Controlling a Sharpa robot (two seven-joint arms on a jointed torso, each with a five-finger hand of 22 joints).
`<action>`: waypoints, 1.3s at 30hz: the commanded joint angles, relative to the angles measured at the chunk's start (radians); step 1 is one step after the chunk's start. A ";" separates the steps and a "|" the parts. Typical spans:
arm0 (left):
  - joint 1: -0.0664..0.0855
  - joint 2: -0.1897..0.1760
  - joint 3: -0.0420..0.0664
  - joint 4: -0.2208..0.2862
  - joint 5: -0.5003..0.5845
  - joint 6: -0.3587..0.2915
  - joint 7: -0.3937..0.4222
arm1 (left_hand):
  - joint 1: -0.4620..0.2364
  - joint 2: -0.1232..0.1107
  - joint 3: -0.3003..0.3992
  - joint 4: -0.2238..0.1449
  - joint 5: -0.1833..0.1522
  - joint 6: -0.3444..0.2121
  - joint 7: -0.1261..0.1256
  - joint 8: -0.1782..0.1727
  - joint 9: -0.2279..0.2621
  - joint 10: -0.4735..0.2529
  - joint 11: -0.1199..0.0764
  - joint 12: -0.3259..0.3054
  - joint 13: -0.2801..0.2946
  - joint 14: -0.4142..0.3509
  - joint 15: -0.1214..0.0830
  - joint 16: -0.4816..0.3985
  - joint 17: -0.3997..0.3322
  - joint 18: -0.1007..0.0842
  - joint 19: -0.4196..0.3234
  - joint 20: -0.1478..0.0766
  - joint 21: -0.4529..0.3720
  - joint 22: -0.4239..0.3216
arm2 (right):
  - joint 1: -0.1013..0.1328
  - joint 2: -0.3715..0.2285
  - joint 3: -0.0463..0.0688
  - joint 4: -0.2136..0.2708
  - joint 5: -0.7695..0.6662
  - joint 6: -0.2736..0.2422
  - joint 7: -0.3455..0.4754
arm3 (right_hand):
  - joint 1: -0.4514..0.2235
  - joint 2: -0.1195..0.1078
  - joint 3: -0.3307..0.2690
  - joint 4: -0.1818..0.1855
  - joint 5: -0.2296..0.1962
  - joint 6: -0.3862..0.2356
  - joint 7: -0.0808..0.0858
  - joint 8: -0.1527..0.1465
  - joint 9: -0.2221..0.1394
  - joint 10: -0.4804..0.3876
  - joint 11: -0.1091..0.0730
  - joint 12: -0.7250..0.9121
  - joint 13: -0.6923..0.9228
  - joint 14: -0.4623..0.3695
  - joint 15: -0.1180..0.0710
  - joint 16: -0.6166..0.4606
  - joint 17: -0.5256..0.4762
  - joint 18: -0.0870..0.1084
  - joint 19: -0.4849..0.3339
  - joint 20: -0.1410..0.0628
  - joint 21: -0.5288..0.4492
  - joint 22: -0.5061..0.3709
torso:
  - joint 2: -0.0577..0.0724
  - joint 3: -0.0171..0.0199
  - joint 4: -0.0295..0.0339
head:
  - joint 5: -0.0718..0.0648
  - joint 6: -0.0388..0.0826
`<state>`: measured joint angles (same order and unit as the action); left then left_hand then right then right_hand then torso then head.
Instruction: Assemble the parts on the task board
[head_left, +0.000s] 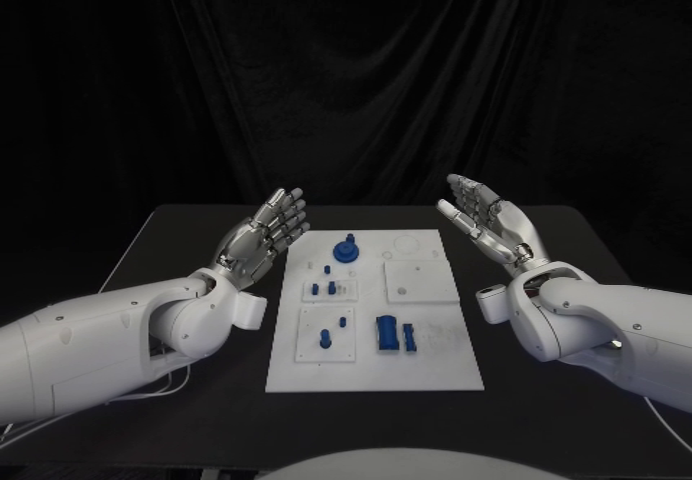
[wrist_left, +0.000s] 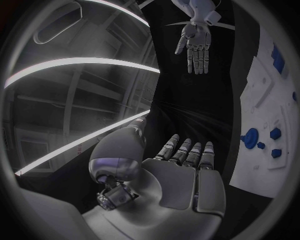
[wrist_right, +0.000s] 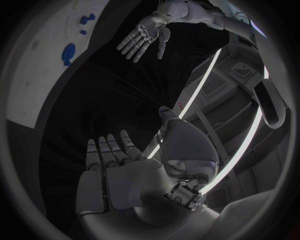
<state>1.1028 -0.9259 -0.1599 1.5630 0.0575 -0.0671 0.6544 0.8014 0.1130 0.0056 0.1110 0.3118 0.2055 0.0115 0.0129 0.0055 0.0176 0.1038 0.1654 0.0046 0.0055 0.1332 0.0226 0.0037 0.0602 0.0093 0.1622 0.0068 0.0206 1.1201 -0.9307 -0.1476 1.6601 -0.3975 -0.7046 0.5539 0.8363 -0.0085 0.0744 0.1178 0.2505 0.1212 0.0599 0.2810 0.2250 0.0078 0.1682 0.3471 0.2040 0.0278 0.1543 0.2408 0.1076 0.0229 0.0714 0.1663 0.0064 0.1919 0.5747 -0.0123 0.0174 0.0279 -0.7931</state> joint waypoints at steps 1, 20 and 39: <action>-0.008 0.022 0.020 0.003 -0.018 -0.178 -0.030 | -0.257 -0.036 -0.006 -0.036 -0.100 -0.066 -0.012 -0.013 -0.006 -0.018 -0.033 -0.053 -0.005 -0.005 -0.042 -0.023 -0.004 -0.060 -0.009 -0.050 -0.007 -0.021 | -0.021 0.039 0.035 -0.026 0.175 -0.034 -0.018 | -0.267 0.008 -0.074 -0.037 -0.080 -0.039 -0.060 -0.090 -0.072 -0.008 -0.053 -0.111 -0.065 -0.028 -0.049 -0.077 -0.034 -0.023 -0.071 -0.053 -0.006 -0.061 | -0.011 0.0044 -0.0062 | -0.008 0.056; -0.051 0.142 0.155 0.007 -0.056 -0.685 -0.131 | -0.557 -0.113 -0.006 -0.111 -0.217 -0.206 -0.012 -0.013 -0.006 -0.018 -0.104 -0.165 -0.005 -0.005 -0.133 -0.023 -0.004 -0.060 -0.009 -0.162 -0.007 -0.021 | -0.070 0.151 0.148 -0.090 0.398 -0.065 -0.034 | -0.581 0.008 -0.074 -0.118 -0.174 -0.121 -0.060 -0.195 -0.225 -0.008 -0.168 -0.241 -0.204 -0.028 -0.154 -0.168 -0.108 -0.023 -0.071 -0.166 -0.006 -0.192 | -0.030 0.0123 -0.0174 | -0.028 0.193; -0.053 0.146 0.160 0.007 -0.057 -0.703 -0.134 | -0.692 -0.113 -0.006 -0.111 -0.312 -0.206 -0.012 -0.013 -0.006 -0.018 -0.104 -0.165 -0.005 -0.005 -0.133 -0.023 -0.004 -0.060 -0.009 -0.162 -0.007 -0.021 | -0.070 0.151 0.148 -0.090 0.398 -0.065 -0.034 | -0.719 0.008 -0.074 -0.118 -0.250 -0.121 -0.060 -0.281 -0.225 -0.008 -0.168 -0.347 -0.204 -0.028 -0.154 -0.241 -0.108 -0.023 -0.071 -0.166 -0.006 -0.192 | -0.030 0.0123 -0.0174 | -0.028 0.193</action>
<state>1.0512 -0.7817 -0.0015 1.5678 0.0104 -0.7538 0.5131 0.1163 0.0000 0.0005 0.0040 0.0050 0.0036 -0.0002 0.0048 0.0011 0.0008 0.0043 0.0055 0.0013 -0.0014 0.0052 0.0036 0.0015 0.0135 -0.0010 0.0050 0.0069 0.0012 1.0523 -0.7797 -0.0012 1.5696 -0.0007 -0.7581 0.5290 0.1522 0.0011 0.0004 0.0080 0.0094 0.0054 -0.0014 0.0100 0.0037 0.0001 0.0103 0.0178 0.0026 0.0004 0.0092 0.0063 0.0012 0.0073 0.0005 0.0052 0.0064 0.0254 0.5442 0.0000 0.0000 0.0000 -0.5999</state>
